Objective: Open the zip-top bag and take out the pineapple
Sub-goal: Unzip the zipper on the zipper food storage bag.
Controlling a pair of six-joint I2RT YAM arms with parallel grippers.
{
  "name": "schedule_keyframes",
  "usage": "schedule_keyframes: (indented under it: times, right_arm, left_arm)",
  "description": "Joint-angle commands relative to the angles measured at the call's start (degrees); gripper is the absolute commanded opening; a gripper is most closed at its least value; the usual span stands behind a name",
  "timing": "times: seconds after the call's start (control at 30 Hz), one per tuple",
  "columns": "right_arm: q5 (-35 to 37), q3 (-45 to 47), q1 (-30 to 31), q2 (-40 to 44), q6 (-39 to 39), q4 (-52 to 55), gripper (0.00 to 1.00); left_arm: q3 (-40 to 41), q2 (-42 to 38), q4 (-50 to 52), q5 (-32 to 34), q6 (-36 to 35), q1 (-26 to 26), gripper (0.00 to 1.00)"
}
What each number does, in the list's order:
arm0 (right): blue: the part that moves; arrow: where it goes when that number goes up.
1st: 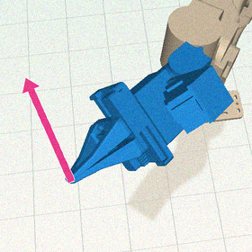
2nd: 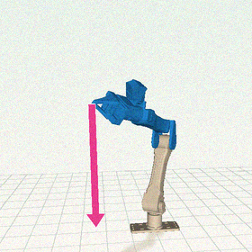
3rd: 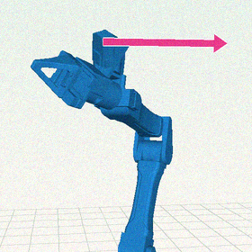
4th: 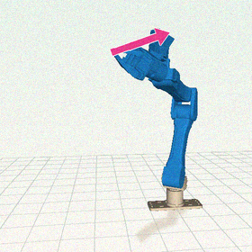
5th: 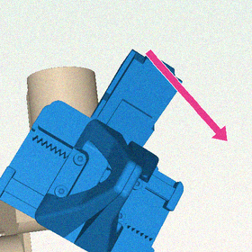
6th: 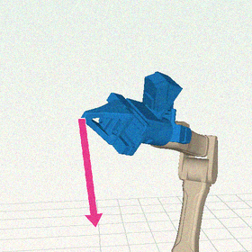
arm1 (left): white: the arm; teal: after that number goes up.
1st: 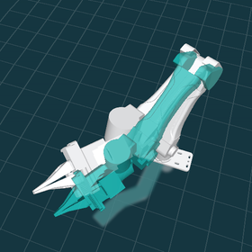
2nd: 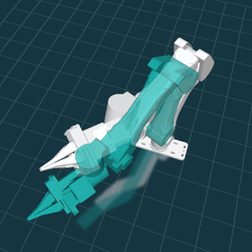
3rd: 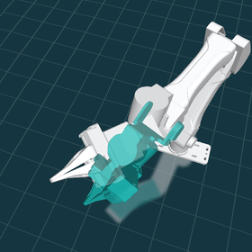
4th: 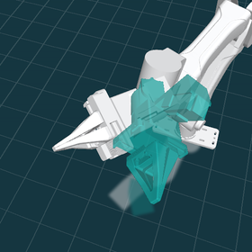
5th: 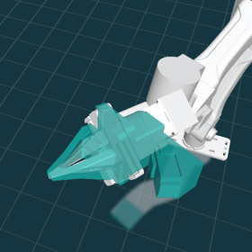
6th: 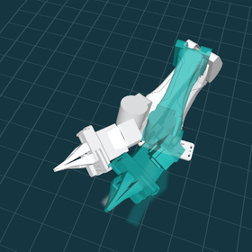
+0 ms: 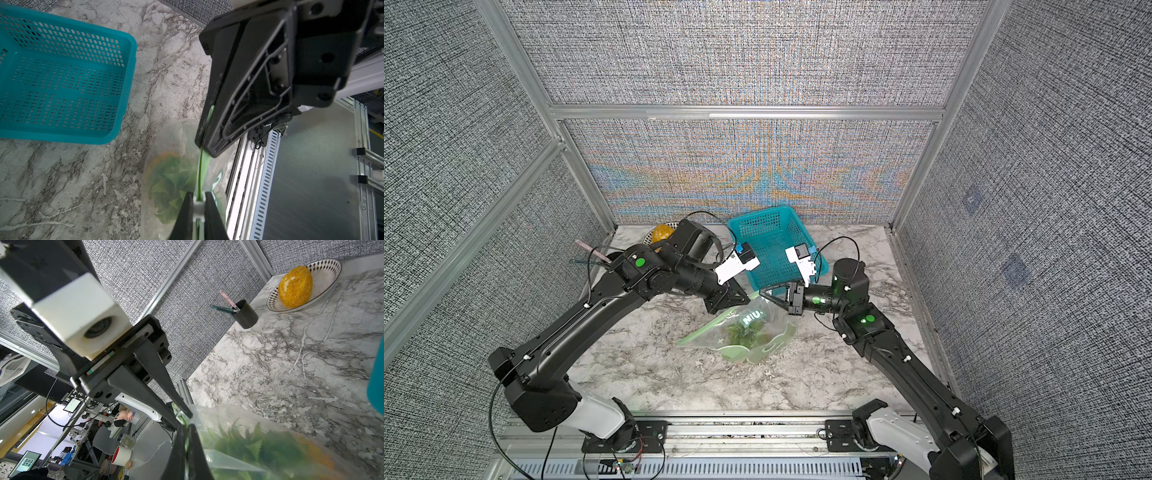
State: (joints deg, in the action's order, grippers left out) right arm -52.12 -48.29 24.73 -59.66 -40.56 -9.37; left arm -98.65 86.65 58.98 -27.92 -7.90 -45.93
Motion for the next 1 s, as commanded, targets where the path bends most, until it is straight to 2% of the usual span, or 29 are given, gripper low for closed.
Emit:
schedule_keyframes:
  times: [0.0, 0.57, 0.97]
  right_arm:
    - [2.4, 0.0, -0.1, 0.4, -0.1, 0.2, 0.00]
    - [5.8, -0.6, -1.3, -0.5, -0.5, 0.4, 0.00]
    - [6.3, -0.1, -4.9, -2.0, -0.4, 0.1, 0.00]
  left_arm:
    - [0.8, -1.0, 0.4, 0.4, -0.2, 0.2, 0.08]
    - [7.1, -5.4, 0.8, 0.9, 0.0, 1.4, 0.04]
    - [12.9, -10.4, 2.2, 2.0, 0.8, 2.7, 0.04]
